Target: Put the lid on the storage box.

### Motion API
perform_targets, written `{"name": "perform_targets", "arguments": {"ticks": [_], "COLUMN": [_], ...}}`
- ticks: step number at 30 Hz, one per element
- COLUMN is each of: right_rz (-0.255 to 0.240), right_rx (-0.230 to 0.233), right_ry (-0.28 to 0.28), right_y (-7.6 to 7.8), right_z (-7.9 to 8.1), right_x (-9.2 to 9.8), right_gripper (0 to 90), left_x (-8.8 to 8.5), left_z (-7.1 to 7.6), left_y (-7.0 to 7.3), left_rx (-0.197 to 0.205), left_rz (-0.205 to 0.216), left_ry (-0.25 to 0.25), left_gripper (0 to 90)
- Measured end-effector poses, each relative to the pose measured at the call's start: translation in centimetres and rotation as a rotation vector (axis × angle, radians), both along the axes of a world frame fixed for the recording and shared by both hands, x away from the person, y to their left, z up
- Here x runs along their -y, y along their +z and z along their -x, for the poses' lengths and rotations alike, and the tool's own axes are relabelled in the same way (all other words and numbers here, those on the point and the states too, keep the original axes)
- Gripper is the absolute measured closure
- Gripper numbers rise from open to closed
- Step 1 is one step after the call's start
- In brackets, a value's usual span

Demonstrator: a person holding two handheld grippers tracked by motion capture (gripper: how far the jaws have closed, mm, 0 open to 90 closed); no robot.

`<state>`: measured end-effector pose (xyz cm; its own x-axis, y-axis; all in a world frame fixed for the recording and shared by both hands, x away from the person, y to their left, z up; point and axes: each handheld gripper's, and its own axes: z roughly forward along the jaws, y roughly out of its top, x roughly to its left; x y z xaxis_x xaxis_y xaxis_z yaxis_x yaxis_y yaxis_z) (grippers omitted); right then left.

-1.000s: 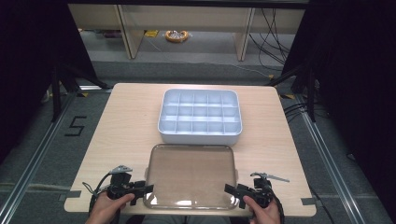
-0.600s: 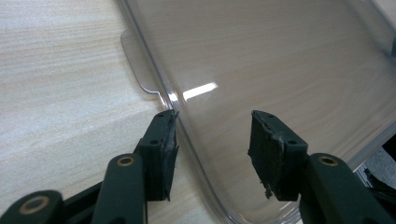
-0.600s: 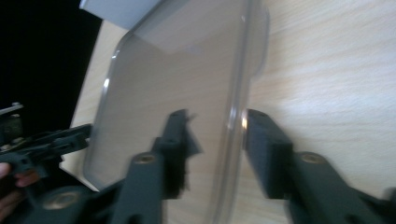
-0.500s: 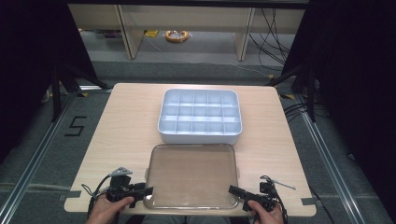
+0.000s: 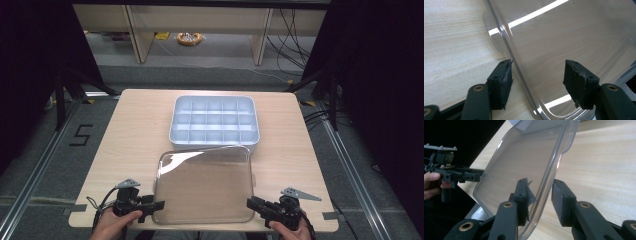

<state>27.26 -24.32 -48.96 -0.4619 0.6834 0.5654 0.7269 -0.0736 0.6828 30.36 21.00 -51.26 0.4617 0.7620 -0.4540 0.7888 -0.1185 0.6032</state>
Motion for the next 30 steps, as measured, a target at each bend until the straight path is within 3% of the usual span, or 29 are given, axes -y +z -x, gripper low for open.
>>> {"name": "perform_targets", "arguments": {"ticks": [1,2,3,4,6,8,9,11,12,16,17,18,19,22,23,26,28,30], "right_rz": [0.034,0.007,0.007,0.031,0.032,0.034,0.032,0.02,0.024,0.038,0.07,0.07,0.104,0.098,0.127,0.118,0.132,0.139], "right_rx": [0.061,0.015,0.015,0.064,0.063,0.058,0.026,0.042,0.045,0.029,0.008,0.008,0.05,0.049,0.047,0.028,0.071,0.084], "right_ry": [0.017,0.01,0.01,0.036,0.063,0.054,0.017,0.011,-0.001,-0.012,-0.027,-0.027,-0.02,-0.017,-0.039,-0.05,-0.057,-0.059], "right_y": [0.0,0.3,0.3,0.2,0.1,0.1,0.0,-0.3,-0.3,0.0,0.2,0.2,-0.1,0.1,0.4,0.9,1.5,1.8], "right_z": [-0.2,0.1,0.1,-0.1,0.1,0.1,0.0,-0.2,-0.3,-0.2,-0.1,-0.1,-0.4,-0.4,-0.5,-0.5,-1.2,-1.5], "right_x": [0.1,-0.1,-0.1,0.1,-0.4,-0.4,-0.1,0.3,0.6,0.5,0.3,0.3,0.4,0.3,0.1,0.0,0.1,0.2], "right_gripper": [67.9,68.0,68.0,69.2,71.9,72.2,72.4,72.8,73.3,74.2,74.4,74.4,74.6,75.0,75.5,75.6,75.1,75.1], "left_x": [0.0,0.0,0.0,0.1,0.5,0.4,0.3,0.3,0.3,-0.1,0.0,0.0,-0.1,0.0,0.2,0.3,0.4,0.6], "left_z": [0.0,0.0,0.0,0.0,0.3,0.4,0.6,0.7,0.7,0.6,0.7,0.7,0.7,0.6,0.5,0.4,-0.3,-0.7], "left_y": [0.0,0.0,0.0,0.0,0.1,0.3,0.3,0.4,0.6,0.9,1.2,1.2,1.3,1.7,2.1,2.8,4.1,4.6], "left_rx": [-0.002,-0.01,-0.01,-0.009,0.002,0.002,0.001,0.0,0.021,0.032,0.047,0.047,0.052,0.072,0.092,0.111,0.148,0.165], "left_rz": [0.006,0.019,0.019,0.021,0.001,-0.001,0.012,0.036,0.029,0.042,0.038,0.038,0.04,0.03,0.015,0.023,0.026,0.033], "left_ry": [0.008,0.027,0.027,0.034,0.025,0.027,0.015,0.005,-0.001,0.003,0.002,0.002,0.001,0.007,0.015,0.026,0.022,0.031], "left_gripper": [37.3,37.2,36.6,36.6,32.4,35.0,44.7,47.9,50.9,57.2,58.3,59.5,60.6,62.1,62.8,63.1,63.6,63.8]}}
